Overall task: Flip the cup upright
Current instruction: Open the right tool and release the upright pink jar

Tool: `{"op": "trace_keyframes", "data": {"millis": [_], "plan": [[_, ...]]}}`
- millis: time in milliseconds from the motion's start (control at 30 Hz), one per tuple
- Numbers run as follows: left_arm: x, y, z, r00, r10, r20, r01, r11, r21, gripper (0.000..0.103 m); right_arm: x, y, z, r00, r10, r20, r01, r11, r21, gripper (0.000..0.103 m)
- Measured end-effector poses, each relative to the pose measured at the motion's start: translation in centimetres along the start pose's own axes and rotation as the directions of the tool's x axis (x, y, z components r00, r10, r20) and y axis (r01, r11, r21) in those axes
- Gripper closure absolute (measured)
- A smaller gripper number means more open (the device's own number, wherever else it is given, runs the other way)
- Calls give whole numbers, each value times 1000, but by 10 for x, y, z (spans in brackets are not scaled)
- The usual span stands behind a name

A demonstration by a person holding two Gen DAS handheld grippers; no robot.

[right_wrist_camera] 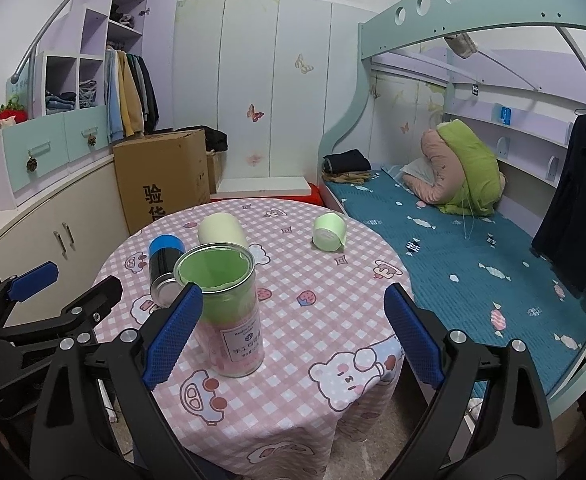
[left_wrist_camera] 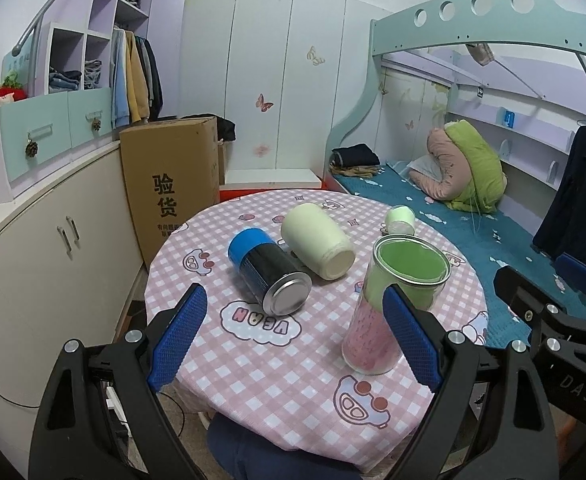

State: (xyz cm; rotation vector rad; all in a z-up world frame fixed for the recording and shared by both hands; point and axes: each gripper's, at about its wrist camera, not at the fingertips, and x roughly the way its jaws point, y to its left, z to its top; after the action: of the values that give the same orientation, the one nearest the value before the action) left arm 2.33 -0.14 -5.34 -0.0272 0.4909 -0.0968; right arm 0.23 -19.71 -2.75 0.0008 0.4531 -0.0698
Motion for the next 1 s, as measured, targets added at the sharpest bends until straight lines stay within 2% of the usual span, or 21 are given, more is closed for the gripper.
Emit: {"op": "trace_keyframes", "data": {"millis": [1000], "plan": [[1, 2, 3, 1000, 15, 15, -15, 1000, 1, 17, 0, 2, 4, 1000, -3, 4, 3, 1000, -2, 11]]}}
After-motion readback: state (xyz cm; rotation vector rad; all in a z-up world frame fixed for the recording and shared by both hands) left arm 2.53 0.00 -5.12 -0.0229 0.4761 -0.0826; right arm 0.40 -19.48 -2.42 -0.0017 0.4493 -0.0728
